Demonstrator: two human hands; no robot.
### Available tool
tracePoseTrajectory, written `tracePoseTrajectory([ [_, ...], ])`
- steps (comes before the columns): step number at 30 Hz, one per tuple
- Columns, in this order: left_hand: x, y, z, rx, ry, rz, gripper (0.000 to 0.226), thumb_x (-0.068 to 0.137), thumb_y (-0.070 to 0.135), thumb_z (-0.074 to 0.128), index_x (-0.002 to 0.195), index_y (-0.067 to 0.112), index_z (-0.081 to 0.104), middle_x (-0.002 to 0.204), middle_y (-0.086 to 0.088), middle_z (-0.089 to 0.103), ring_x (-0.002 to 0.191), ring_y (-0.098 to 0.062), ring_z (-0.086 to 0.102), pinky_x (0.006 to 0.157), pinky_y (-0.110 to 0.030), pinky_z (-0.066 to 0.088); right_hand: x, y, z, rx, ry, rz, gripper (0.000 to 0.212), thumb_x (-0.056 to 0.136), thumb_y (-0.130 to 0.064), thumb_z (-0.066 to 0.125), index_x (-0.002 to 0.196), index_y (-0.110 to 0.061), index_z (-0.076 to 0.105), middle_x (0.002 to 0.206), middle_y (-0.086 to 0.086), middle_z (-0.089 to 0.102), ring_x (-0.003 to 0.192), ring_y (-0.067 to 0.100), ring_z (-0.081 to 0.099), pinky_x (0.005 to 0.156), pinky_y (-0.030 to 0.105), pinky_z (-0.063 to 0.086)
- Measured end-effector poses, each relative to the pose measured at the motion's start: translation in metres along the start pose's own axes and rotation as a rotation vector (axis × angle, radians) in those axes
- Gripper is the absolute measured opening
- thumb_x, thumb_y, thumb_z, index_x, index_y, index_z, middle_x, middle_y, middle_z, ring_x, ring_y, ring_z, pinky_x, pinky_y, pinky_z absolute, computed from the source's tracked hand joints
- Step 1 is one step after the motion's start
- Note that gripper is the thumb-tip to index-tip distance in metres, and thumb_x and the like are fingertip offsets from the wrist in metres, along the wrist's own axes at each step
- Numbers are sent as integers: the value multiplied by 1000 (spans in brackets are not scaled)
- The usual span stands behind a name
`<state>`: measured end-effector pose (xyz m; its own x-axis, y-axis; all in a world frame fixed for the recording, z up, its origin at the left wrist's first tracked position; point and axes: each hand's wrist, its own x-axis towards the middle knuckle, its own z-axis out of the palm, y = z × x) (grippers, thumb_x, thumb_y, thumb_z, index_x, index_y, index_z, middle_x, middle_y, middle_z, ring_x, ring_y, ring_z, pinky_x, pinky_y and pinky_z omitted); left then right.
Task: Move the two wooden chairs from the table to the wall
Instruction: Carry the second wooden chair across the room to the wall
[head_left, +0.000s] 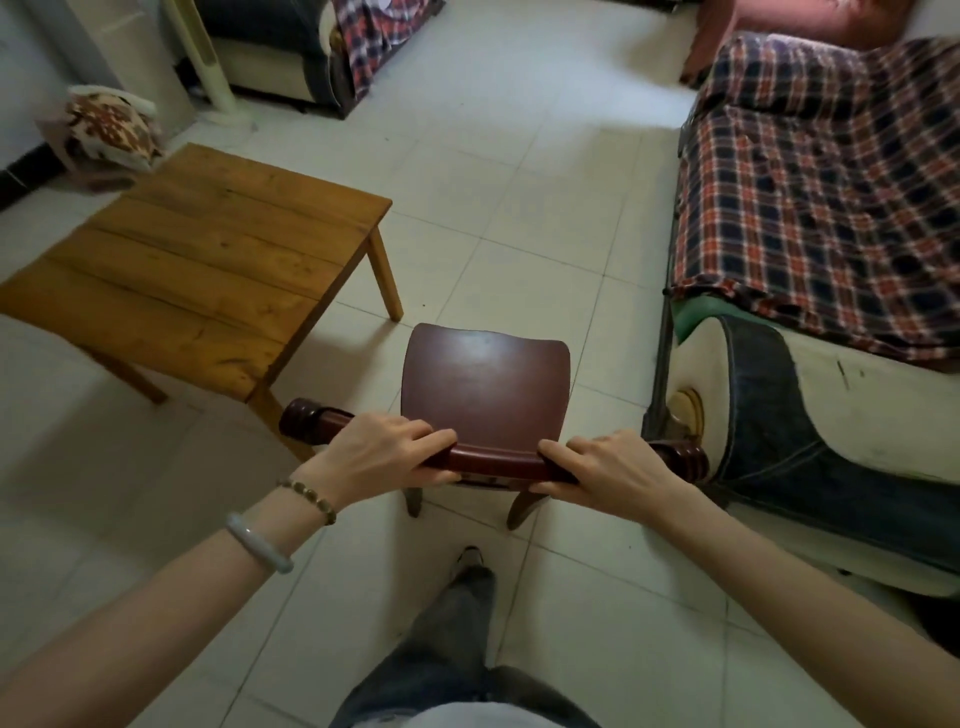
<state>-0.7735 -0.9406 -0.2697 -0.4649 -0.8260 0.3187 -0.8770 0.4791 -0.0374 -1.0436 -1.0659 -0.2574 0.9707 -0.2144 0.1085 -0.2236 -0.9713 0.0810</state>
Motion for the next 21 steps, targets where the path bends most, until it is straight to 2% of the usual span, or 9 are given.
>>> tracePoseTrajectory([
  [4,-60,48,-19,18,-16,35,49,90,49,43,103,7,66,75,-6,71,52,-17,65,42,-24,52,-33,-79,-5,-17,28,8,48,90,-53,44,109,-13,62,58,1,61,36,17,52,36,18,31],
  [10,-148,91,-56,25,9,75,49,91,51,41,103,10,64,71,-3,69,50,-15,64,42,-23,51,-56,-192,-23,-57,39,73,56,92,-57,29,111,-15,61,59,0,62,37,16,54,35,19,34],
  [14,-213,103,-80,-10,11,111,50,93,52,39,104,9,63,73,-4,70,54,-16,66,44,-26,53,-56,-271,-30,-49,34,106,58,92,-57,27,114,-14,59,62,2,64,40,17,56,35,20,39],
  [17,-274,110,-100,-42,5,137,52,95,53,32,104,11,61,72,-3,69,52,-17,64,43,-27,51,-51,-344,-33,-15,33,139,53,92,-56,35,115,-14,58,64,3,65,41,17,57,36,21,42],
  [21,-359,123,-130,-57,-27,165,49,90,50,42,103,9,65,73,-4,70,52,-16,64,42,-26,51,-41,-444,-36,-40,45,157,47,87,-53,54,110,-13,62,60,1,64,38,15,55,35,18,36],
])
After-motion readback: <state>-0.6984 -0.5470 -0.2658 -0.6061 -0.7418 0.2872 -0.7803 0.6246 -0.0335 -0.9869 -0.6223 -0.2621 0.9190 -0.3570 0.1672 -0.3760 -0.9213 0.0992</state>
